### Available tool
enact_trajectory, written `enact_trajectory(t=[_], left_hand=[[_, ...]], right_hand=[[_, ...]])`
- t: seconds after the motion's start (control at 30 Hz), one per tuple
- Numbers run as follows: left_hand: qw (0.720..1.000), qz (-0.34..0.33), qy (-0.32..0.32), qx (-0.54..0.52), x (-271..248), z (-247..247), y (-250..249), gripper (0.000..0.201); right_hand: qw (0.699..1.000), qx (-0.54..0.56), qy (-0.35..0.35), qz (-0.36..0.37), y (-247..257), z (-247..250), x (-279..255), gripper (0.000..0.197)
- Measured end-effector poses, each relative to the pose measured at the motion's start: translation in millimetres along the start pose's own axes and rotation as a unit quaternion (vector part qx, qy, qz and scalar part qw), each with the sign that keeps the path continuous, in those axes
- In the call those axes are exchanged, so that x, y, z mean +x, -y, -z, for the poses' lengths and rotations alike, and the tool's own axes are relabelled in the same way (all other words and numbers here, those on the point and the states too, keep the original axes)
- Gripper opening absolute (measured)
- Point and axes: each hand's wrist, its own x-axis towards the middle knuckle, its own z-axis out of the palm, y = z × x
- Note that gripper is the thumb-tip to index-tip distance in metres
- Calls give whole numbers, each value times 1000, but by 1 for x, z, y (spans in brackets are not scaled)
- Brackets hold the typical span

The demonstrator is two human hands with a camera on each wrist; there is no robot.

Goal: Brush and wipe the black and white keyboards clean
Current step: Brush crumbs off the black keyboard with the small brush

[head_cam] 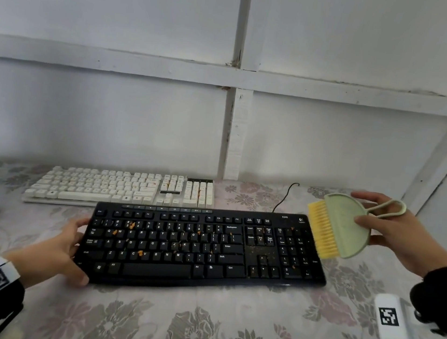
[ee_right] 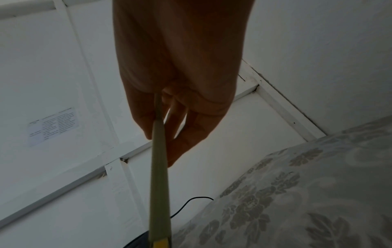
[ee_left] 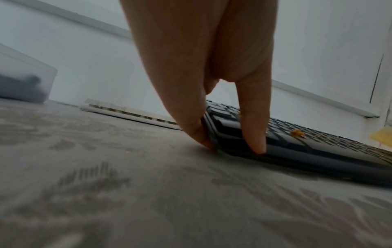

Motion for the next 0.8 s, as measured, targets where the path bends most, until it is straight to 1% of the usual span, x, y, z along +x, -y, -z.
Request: enact_trajectory(t=[0.17,0.3,0.53,0.7,0.8], left_hand=[[1000,-6,-5,3,1,-1,1,132],[1000,-9,-9,6,1,-1,1,134],[999,-23,-18,13,-4,-4,-2,133],[999,-30,-22,10,-4,-6,-2,131],[999,-27,-22,14,-4,-5,-2,131]], right_hand=[[1000,7,-15,16,6,-1,3,39],[1000,2,-14,28,5,-2,5,39],[998,-55,-18,36,-7,-9,-10,35],[995,-95,10,20,-14,-8,-35,32],[995,-93,34,1,-12,-5,-44,28]])
